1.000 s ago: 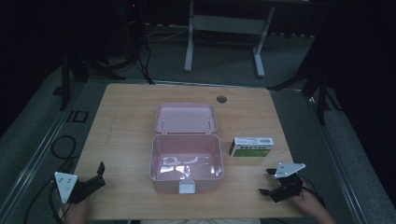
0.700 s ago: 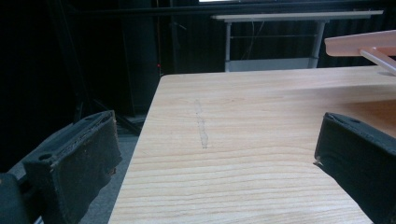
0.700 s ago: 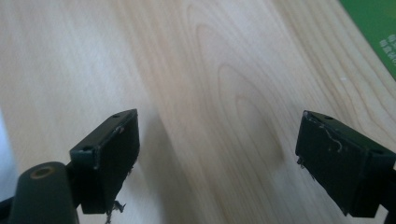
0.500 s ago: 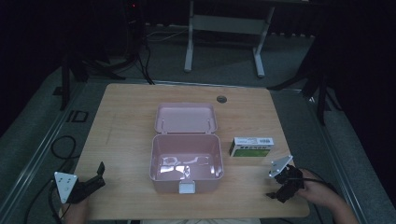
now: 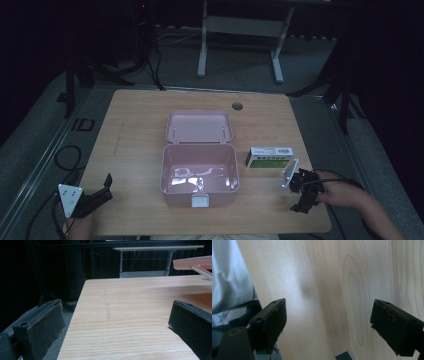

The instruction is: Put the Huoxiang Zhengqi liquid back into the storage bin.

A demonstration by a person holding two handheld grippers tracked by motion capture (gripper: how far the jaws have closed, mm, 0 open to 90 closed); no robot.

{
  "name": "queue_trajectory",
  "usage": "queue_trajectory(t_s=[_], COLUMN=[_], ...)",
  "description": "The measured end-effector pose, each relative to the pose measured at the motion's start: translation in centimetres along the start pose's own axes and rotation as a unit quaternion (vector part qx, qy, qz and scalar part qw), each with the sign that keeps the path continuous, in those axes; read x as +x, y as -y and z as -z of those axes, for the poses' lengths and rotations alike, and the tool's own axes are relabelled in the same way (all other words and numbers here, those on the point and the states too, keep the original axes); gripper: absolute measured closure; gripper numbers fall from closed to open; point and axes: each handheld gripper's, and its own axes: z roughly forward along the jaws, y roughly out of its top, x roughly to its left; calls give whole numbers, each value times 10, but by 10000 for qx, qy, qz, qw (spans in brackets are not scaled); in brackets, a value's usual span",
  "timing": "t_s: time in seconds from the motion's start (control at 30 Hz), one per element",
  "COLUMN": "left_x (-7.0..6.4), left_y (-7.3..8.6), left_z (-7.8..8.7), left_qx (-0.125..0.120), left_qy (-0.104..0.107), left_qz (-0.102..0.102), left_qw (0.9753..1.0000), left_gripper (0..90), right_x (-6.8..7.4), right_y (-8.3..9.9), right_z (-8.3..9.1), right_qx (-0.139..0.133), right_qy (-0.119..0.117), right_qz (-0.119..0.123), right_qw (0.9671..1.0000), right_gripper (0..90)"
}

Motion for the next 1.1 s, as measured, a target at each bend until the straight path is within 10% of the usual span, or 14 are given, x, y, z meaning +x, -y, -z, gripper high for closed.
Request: queue_trajectory(t_s=[0.4,1.1], left_x=[0,1], left_y=[0,0], left_z=[0,0], left_qx=[-14,-26], left_qy=[26,53], left_qz=[17,35], left_qw=[10000,10000], left_gripper=[2,2], right_x=[4,-56], right_y=[-28,-64], right_z=[28,76], right_qx=[-19,-57], right_qy=[75,680], right_qz=[667,717], right_qw=[9977,9951], right_gripper=[115,196])
